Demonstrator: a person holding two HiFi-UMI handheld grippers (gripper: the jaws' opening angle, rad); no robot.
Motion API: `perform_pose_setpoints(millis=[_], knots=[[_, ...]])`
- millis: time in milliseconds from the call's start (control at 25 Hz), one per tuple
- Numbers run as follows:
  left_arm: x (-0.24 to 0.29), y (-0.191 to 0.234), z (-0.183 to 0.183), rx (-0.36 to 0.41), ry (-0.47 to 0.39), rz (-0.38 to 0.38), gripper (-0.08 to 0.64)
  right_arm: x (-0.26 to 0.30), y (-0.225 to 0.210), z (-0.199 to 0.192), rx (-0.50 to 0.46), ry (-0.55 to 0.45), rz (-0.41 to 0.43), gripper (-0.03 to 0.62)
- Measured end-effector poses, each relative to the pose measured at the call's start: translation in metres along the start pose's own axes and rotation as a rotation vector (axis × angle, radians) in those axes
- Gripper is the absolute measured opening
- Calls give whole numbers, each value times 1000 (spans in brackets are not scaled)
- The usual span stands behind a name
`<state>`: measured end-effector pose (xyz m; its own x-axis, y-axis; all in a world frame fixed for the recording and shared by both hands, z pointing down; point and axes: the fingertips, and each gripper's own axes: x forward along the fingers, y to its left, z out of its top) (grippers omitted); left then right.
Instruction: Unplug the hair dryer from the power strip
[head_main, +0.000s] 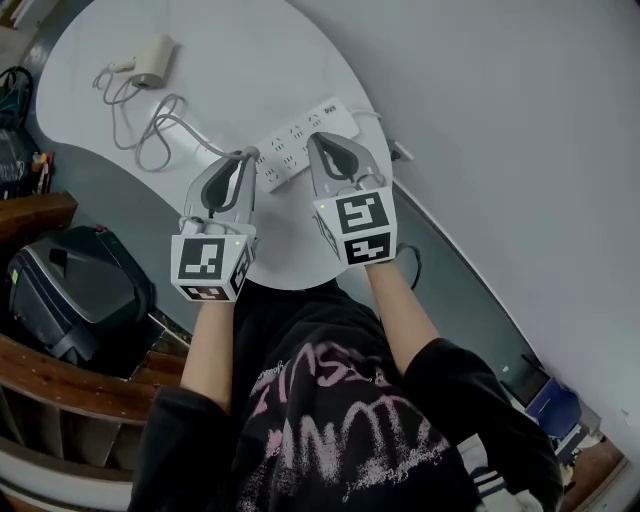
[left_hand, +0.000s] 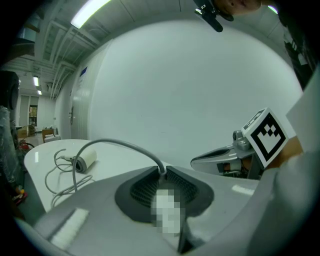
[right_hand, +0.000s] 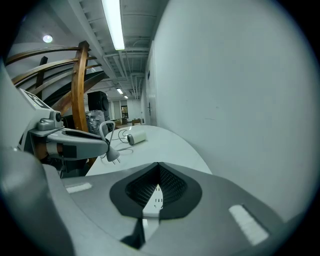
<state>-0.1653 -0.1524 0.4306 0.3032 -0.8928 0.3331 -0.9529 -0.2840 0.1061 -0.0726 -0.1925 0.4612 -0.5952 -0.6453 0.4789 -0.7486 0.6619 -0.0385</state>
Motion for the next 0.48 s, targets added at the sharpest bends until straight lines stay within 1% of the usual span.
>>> perform_pose_setpoints(millis=[480], knots=[[-13, 9, 21, -3, -47, 51, 49, -14, -3, 29, -15, -69, 3, 11]])
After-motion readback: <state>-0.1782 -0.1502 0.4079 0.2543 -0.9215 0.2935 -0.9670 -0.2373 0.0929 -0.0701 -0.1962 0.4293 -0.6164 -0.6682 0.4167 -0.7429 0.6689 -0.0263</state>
